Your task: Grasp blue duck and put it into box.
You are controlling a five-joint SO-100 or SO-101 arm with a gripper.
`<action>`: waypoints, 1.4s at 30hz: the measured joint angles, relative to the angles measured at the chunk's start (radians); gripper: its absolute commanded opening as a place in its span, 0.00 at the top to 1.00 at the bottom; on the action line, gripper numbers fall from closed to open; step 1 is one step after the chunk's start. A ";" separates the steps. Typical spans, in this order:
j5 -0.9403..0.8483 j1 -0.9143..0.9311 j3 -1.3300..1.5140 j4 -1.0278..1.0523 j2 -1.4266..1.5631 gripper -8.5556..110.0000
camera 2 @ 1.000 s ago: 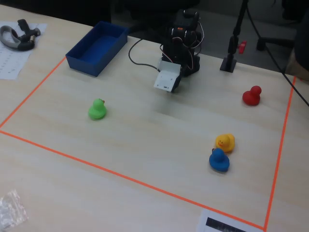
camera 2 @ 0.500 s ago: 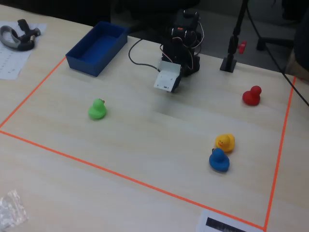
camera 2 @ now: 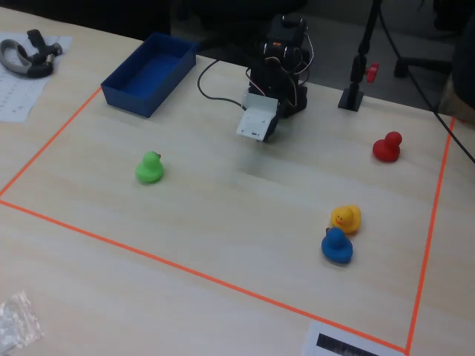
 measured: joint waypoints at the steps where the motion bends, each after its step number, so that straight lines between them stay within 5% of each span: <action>1: 0.000 0.000 0.000 0.000 0.000 0.92; 30: -0.044 0.003 -0.025 0.018 -0.012 0.93; 33: -0.086 -0.005 -0.179 0.077 -0.150 0.91; 42: 0.084 -0.302 -0.985 0.057 -0.971 0.64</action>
